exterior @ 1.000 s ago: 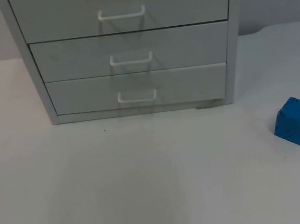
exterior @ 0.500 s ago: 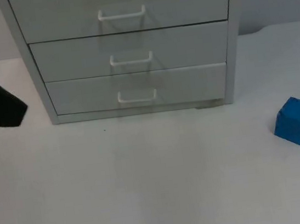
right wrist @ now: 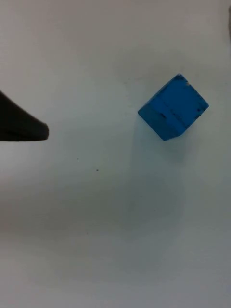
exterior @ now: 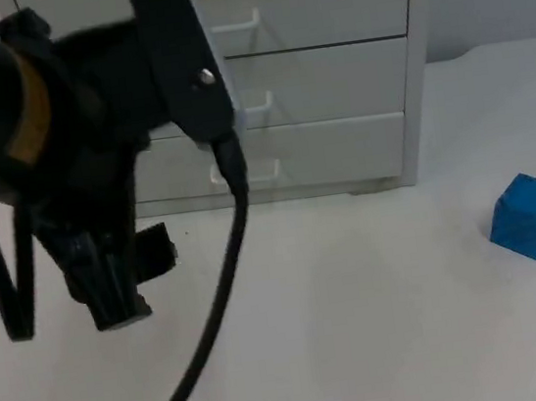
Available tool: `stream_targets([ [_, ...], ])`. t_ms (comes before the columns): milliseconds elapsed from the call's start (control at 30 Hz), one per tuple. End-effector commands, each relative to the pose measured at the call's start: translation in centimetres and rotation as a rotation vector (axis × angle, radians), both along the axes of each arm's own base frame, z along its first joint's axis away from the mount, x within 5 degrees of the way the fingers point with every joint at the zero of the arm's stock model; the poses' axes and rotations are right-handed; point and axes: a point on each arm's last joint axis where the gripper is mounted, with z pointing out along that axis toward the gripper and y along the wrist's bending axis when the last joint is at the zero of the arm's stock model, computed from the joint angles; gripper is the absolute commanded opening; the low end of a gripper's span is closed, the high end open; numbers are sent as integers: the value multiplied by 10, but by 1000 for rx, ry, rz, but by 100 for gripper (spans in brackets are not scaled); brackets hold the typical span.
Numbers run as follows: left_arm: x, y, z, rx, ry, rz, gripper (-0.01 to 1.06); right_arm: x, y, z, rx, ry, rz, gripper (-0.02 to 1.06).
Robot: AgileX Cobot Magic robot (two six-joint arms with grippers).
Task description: Open the drawer with the left hand, place the block into the drawer with the right hand, then close the drawer with the left hand.
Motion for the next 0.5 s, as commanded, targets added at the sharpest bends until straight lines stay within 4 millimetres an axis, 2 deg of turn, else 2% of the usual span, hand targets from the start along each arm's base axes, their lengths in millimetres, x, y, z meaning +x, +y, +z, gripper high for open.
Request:
stream_targets([
  [0,8,-10,-11,61,-62,-41,75,1,-1,2,0,-13,-5,105],
  [133,23,-21,-42,173,-103,-116,63,1,-1,2,0,-13,-5,105],
  [333,37,-38,-69,191,-196,-234,62,1,-1,2,0,-13,-5,105],
  [467,48,-42,-83,167,-193,-188,62,1,-1,2,0,-13,-5,105],
])
